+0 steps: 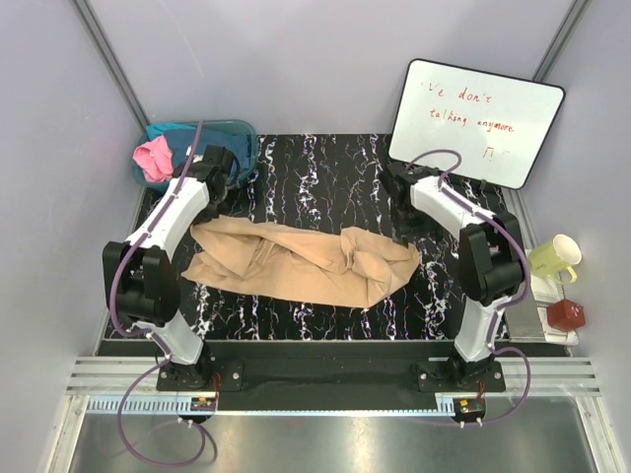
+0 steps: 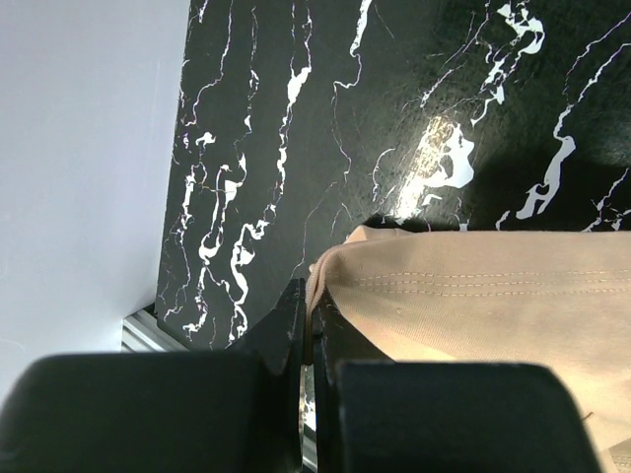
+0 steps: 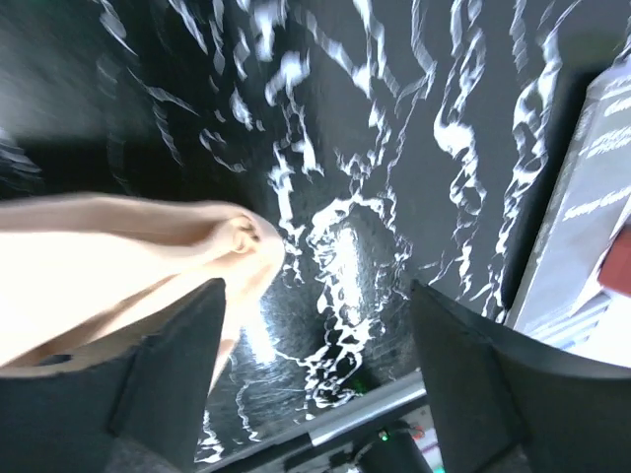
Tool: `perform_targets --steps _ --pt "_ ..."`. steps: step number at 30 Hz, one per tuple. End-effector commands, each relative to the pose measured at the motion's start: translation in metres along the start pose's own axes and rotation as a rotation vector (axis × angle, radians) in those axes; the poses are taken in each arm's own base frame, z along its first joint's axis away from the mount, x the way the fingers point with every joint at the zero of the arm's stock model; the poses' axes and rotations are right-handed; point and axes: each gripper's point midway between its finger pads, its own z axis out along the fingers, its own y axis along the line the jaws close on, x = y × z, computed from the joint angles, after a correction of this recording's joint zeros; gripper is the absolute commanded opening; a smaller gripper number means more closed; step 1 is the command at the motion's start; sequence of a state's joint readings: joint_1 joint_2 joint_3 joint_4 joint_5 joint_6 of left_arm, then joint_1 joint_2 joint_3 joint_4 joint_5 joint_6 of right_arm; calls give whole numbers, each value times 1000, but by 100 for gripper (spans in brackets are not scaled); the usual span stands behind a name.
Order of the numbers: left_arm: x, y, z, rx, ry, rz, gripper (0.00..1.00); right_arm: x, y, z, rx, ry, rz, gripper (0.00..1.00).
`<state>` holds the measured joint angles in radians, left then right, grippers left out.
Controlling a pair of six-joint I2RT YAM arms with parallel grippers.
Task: Fold and stack the t-shirts
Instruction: Flatten out the tshirt
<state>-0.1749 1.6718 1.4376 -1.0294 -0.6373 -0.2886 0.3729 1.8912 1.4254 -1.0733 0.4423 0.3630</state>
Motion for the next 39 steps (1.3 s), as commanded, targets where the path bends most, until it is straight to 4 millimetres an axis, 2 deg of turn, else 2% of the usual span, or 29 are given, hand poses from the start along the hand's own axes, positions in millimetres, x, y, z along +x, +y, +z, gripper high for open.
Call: perform_targets --steps 1,2,3,4,6,7,8,9,12,16,22,24,25,28,29,31,33,34,35,36,39 --pt "-12 12 -3 -40 -32 -29 0 -52 -8 -65 -110 -207 94 85" --pt "-14 11 -4 -35 -33 -28 0 -58 -4 -78 -168 -241 92 85" --pt "-15 10 -4 -29 -32 -27 0 -65 15 -90 -292 -263 88 85" --pt "-16 9 -4 -25 -34 -29 0 -69 25 -99 -365 -278 78 85" --pt "-17 8 -3 -24 -32 -26 0 -70 52 -107 -506 -260 72 83" --pt "-17 7 -2 -23 -29 -24 0 -67 60 -104 -534 -234 69 83" --pt "-17 6 -2 -22 -28 -24 0 -63 71 -96 -553 -190 56 82" --pt "-18 6 -2 -20 -28 -23 0 -53 86 -98 -624 -138 26 81" --pt "-18 4 -1 -18 -25 -21 0 -33 109 -99 -678 -85 -45 80" --pt "-16 1 2 -12 -12 -11 0 -12 130 -114 -740 -59 -113 80" --pt "-11 -1 6 -15 4 1 0 21 154 -114 -759 16 -201 79" --pt "-10 -2 7 -14 6 1 0 29 156 -110 -745 44 -217 79" --pt "-9 -2 8 -15 11 5 0 35 159 -106 -732 63 -229 75" --pt "-10 -3 9 -17 12 7 0 47 153 -92 -651 116 -258 68" --pt "-9 -3 9 -19 14 8 0 51 144 -86 -591 136 -271 65" --pt "-11 -3 9 -19 11 6 0 53 136 -75 -521 157 -284 54" --pt "-13 -3 9 -20 9 5 0 55 122 -64 -431 163 -311 39" --pt "-14 -3 9 -20 9 7 0 56 118 -59 -400 169 -322 28" --pt "-15 -3 8 -19 5 4 0 53 105 -52 -319 152 -329 7" --pt "-15 -4 9 -19 5 4 0 52 99 -51 -288 146 -331 0" --pt "-17 -3 8 -19 2 5 0 50 78 -54 -201 125 -334 0"
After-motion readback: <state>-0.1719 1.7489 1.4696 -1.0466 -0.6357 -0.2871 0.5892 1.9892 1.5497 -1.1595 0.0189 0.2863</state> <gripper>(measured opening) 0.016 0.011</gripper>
